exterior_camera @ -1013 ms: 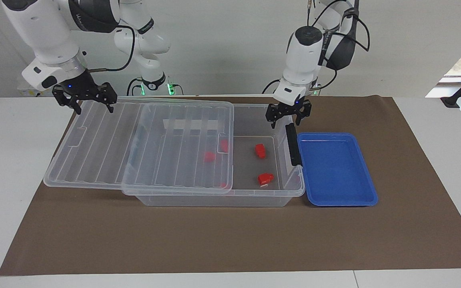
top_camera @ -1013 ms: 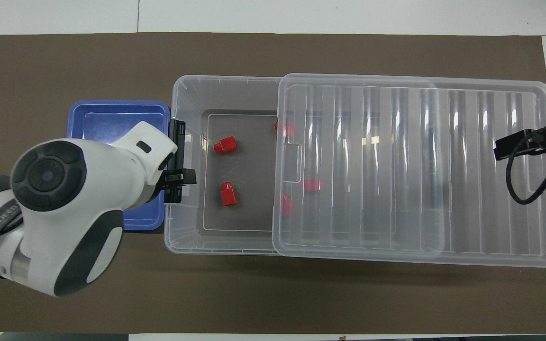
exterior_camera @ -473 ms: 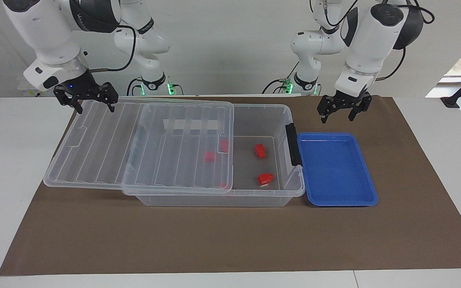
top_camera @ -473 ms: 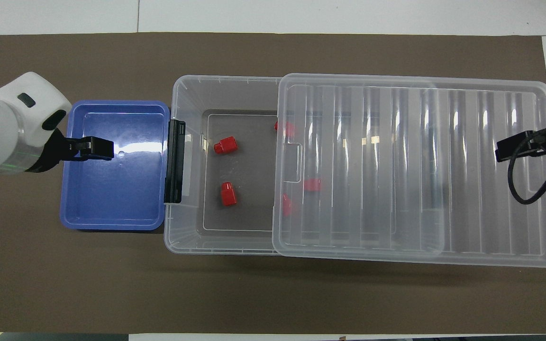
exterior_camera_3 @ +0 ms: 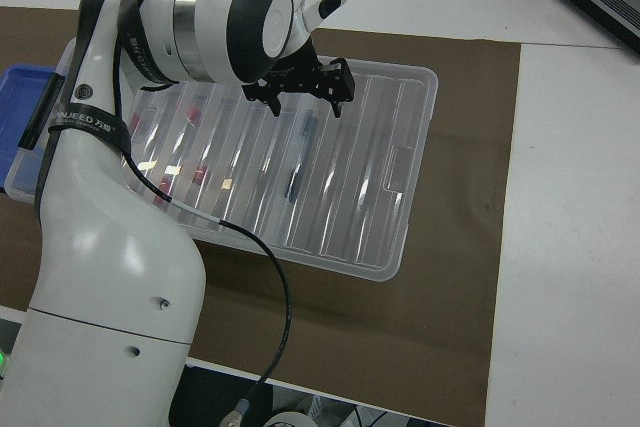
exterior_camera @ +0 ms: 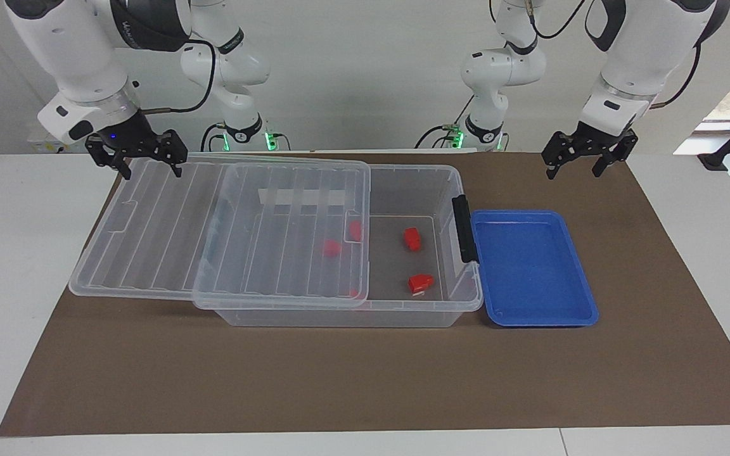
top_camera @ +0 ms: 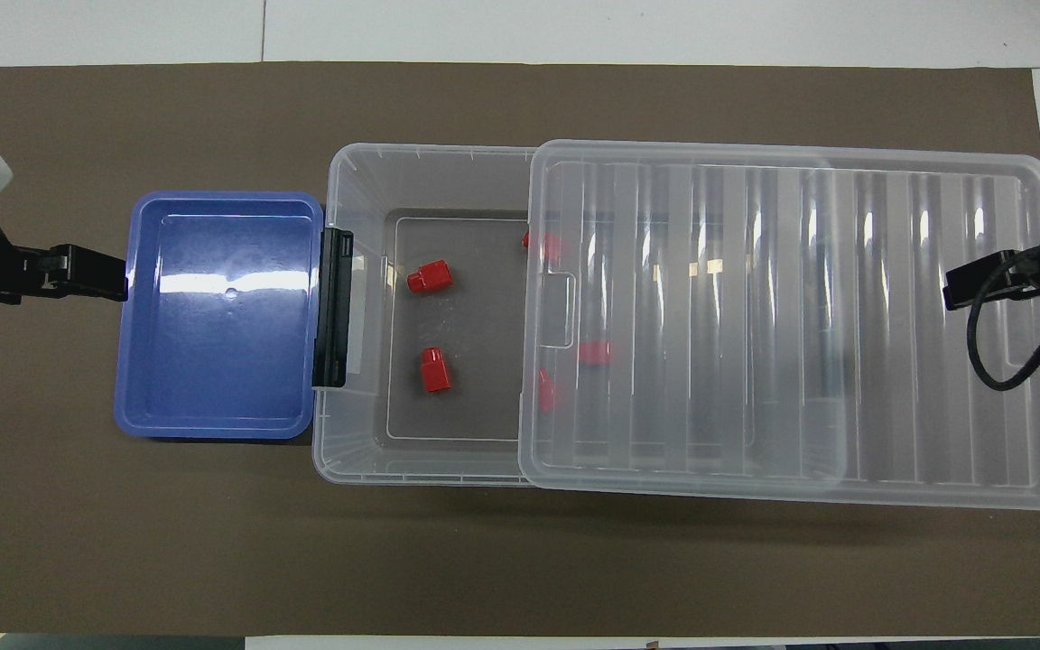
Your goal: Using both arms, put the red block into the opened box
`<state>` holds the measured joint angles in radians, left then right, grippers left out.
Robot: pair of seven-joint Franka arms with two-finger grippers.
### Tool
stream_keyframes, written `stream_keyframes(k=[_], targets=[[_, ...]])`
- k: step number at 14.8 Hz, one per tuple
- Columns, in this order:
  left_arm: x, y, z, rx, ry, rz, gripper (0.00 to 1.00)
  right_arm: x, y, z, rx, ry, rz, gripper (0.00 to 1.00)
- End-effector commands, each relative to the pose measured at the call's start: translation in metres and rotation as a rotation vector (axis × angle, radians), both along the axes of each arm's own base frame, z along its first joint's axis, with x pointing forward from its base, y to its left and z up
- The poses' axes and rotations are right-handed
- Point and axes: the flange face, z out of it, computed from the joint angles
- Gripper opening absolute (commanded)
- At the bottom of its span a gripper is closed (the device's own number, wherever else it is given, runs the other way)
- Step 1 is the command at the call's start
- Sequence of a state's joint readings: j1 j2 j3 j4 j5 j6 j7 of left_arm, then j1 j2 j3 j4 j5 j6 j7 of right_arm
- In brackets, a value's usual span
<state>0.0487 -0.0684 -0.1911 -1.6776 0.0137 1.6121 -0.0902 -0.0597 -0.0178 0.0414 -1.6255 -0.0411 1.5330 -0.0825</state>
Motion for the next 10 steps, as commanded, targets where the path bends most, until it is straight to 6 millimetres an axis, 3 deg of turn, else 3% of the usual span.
stream_keyframes(k=[1,5,7,9,10], targets=[[-0.001,0.002,-0.002,0.002,0.031,-0.008,1.00,-0.003,0.000,0.003,0.009,0.009,-0.016,1.00],[-0.001,0.001,-0.004,-0.001,0.034,-0.011,1.00,-0.003,-0.002,0.003,0.005,0.000,-0.006,1.00],[-0.001,-0.001,-0.002,-0.013,0.033,-0.013,1.00,-0.005,-0.013,-0.006,-0.021,-0.020,0.010,1.00],[0.000,-0.001,-0.001,-0.013,0.025,-0.013,1.00,-0.008,-0.056,-0.016,-0.028,-0.048,0.036,1.00],[0.000,-0.001,-0.001,-0.013,0.025,-0.013,1.00,-0.012,-0.080,-0.022,-0.029,-0.063,0.063,0.88]])
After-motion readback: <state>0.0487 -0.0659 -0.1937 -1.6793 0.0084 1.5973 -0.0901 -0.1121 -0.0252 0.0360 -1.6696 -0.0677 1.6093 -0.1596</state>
